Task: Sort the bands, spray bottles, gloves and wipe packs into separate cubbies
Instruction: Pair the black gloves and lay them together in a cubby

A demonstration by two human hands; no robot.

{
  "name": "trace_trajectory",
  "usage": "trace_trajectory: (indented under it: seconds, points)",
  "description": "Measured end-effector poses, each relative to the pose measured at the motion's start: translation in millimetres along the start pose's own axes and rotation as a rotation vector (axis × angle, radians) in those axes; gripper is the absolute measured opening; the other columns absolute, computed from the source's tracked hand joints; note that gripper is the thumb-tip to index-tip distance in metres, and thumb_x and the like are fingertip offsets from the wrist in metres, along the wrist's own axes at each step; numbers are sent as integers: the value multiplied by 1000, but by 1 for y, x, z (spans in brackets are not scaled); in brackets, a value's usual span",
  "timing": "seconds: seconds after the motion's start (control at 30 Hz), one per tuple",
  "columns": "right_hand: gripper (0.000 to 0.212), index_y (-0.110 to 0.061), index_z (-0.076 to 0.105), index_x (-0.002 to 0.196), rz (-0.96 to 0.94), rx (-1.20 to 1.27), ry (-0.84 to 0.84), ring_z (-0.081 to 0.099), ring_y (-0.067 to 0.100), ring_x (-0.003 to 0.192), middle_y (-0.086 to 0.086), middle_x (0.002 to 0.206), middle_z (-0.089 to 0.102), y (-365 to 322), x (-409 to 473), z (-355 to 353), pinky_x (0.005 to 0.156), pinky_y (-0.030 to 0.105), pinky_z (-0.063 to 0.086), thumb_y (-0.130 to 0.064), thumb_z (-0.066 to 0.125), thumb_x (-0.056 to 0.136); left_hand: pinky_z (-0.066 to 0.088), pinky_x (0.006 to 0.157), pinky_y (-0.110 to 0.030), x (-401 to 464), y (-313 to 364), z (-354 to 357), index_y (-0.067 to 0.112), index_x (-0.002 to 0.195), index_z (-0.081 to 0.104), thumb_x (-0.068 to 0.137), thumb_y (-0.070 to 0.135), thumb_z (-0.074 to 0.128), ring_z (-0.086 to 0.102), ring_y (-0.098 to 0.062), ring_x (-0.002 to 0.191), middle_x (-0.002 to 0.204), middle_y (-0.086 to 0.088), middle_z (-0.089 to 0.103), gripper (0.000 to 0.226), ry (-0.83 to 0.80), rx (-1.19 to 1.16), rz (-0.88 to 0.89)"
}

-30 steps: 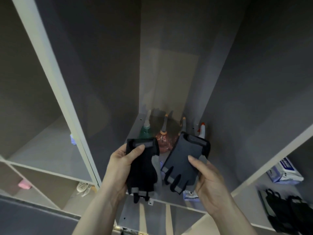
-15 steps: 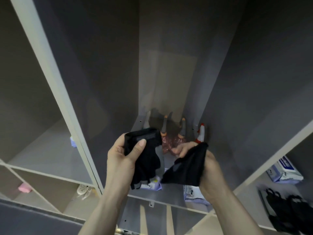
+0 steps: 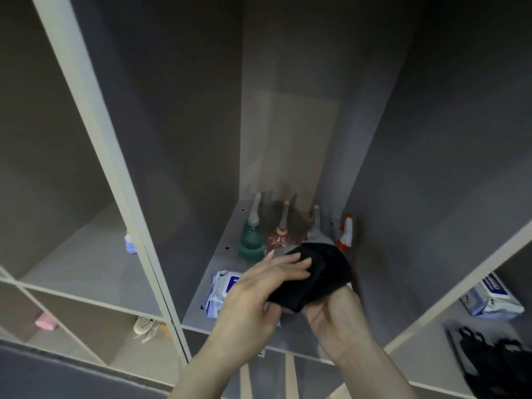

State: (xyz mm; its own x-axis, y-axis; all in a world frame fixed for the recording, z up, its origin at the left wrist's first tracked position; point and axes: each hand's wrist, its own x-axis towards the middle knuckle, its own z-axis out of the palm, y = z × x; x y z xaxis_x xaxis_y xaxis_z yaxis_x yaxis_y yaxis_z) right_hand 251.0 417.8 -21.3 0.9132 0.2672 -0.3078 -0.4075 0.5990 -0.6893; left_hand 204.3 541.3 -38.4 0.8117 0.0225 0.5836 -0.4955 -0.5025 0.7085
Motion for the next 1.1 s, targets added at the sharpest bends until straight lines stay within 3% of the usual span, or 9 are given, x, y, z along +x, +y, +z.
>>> trace_trajectory:
  seconds: [0.1,0.27,0.43,0.53,0.6,0.7,0.87,1.0,1.1]
  points:
    - [55,-3,72,101,43,156,-151,70,24,92,18,106,71,-7,-13,3,78,34,58,-48,42,88,32,109,-31,0,-8,4,21,108,68,56,-17,60,43,-3,132,129,20,59,65,-51,217,86]
    - [40,4,61,117,-2,134,-47,69,27,96,22,110,68,2,-12,-1,82,39,58,-16,55,82,21,114,-32,-6,4,4,28,125,56,68,4,54,34,-8,140,140,17,49,62,9,172,75]
    - [44,1,55,127,-88,141,-88,61,34,114,20,123,63,1,-7,-3,89,45,54,-2,51,83,36,105,-29,-19,4,3,39,136,42,58,39,64,45,-3,128,145,10,46,81,341,-632,-804]
    - [44,-2,55,127,-111,127,-170,62,32,113,19,123,64,4,-13,-2,83,38,57,0,50,84,43,88,-35,-11,11,5,18,127,60,65,66,66,65,-16,86,115,-6,68,79,71,-1088,-1091]
    - [42,-1,58,124,-110,61,-204,62,32,112,20,120,65,11,-16,-2,84,36,57,-3,56,82,44,94,-39,-5,22,7,12,125,62,87,57,53,69,-21,88,111,-8,69,60,49,-1248,-1077]
    - [62,-3,59,123,-102,-33,-203,61,34,114,22,121,64,21,-18,-5,94,42,51,-23,82,69,53,86,-37,3,29,10,0,114,65,89,28,55,69,-27,96,109,-19,70,39,362,-1297,-1057]
    - [85,-6,51,133,-94,36,-189,55,31,123,18,133,57,19,-16,-10,101,45,45,-47,81,65,53,76,-32,12,28,0,3,102,66,92,13,56,72,-19,79,90,-10,75,18,755,-1083,-991]
    - [48,-5,65,116,-157,15,-144,65,28,108,15,120,66,3,-16,-15,78,35,58,-32,69,77,60,69,-29,12,24,-16,1,113,62,93,4,50,72,-19,80,91,-10,75,23,720,-1055,-953]
    - [38,-3,61,118,-208,-83,-136,66,23,108,12,114,70,-9,-16,-17,89,32,55,-20,52,85,60,73,-34,8,26,-19,0,116,61,87,7,54,71,-26,92,104,-16,72,30,598,-1113,-974]
